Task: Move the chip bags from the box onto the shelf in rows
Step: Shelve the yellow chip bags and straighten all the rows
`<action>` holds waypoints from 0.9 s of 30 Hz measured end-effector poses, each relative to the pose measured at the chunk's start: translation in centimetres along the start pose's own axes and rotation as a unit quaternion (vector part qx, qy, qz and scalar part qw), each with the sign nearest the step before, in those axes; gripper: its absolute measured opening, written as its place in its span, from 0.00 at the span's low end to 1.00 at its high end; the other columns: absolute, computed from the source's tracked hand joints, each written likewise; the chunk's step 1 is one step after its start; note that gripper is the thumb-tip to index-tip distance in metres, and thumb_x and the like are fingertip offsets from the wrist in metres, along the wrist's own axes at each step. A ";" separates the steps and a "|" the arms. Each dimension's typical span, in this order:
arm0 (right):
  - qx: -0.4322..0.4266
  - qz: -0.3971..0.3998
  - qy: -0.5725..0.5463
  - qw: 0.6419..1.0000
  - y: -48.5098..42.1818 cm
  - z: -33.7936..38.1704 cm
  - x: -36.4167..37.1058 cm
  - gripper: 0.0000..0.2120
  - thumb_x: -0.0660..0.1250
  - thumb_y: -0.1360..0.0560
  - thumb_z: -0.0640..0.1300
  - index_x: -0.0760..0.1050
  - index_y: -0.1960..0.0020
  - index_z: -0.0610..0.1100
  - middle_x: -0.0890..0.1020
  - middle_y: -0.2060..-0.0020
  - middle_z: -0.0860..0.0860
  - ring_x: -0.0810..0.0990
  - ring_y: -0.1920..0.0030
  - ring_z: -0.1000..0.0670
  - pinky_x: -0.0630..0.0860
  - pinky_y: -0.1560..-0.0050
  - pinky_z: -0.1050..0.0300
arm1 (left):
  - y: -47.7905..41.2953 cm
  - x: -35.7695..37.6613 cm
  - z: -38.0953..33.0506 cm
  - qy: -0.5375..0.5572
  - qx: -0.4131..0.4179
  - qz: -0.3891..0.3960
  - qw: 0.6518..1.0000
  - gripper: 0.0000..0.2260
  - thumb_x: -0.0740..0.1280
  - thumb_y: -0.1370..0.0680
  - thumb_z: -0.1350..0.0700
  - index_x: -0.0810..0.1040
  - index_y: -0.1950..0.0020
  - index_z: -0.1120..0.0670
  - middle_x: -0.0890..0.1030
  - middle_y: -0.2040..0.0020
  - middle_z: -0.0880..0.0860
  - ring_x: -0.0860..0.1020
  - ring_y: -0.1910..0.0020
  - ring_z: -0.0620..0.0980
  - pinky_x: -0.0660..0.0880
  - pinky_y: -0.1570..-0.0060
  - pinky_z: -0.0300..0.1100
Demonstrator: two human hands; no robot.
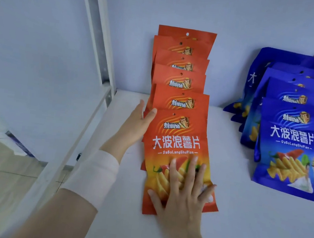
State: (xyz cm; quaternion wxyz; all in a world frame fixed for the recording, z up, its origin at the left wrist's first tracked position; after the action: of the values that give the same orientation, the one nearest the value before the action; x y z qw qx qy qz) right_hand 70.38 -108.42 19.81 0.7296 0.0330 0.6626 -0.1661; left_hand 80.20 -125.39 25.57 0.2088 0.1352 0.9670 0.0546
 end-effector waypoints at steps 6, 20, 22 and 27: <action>0.020 -0.030 -0.019 0.999 -3.0 0.2 0.7 0.36 0.44 0.26 0.68 0.56 0.26 0.46 0.59 0.29 0.35 0.56 0.29 0.32 0.58 0.39 0.26 | -3.0 0.7 -0.7 0.096 -0.026 -0.016 0.995 0.31 0.54 0.21 0.40 0.49 0.23 0.50 0.63 0.27 0.51 0.69 0.34 0.49 0.66 0.46 0.39; 0.013 -0.135 -0.032 0.990 -8.8 -1.3 2.3 0.27 0.44 0.24 0.64 0.61 0.30 0.52 0.62 0.31 0.38 0.62 0.33 0.34 0.59 0.39 0.30 | -13.3 -1.0 -6.3 0.196 0.025 -0.089 0.976 0.28 0.56 0.23 0.39 0.59 0.27 0.51 0.68 0.31 0.52 0.72 0.37 0.51 0.70 0.36 0.49; 0.014 -0.142 -0.038 0.989 -9.0 -1.5 2.2 0.28 0.45 0.25 0.66 0.60 0.30 0.55 0.63 0.31 0.37 0.63 0.33 0.34 0.60 0.39 0.32 | -14.0 -0.8 -5.9 0.193 0.024 -0.082 0.977 0.27 0.55 0.22 0.38 0.60 0.28 0.50 0.70 0.34 0.51 0.74 0.40 0.48 0.72 0.41 0.45; 0.057 -0.144 -0.085 0.984 -9.8 -2.3 2.1 0.36 0.47 0.32 0.74 0.58 0.31 0.55 0.63 0.31 0.36 0.63 0.32 0.36 0.61 0.39 0.35 | -15.0 0.5 -4.3 0.223 -0.020 -0.025 0.974 0.38 0.55 0.35 0.23 0.69 0.32 0.45 0.78 0.40 0.50 0.79 0.45 0.50 0.74 0.41 0.51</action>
State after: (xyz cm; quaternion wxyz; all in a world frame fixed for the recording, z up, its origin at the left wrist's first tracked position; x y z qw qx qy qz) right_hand 65.57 -117.43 19.16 0.7489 -0.0355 0.5852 -0.3090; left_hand 74.41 -139.85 26.81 -0.0079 0.0915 0.9910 0.0977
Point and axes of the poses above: each hand's wrist, its own y-axis away from the middle knuckle, its own x-axis out of the palm, z = x × y, the point moved 4 cm from there along -y, towards the middle knuckle
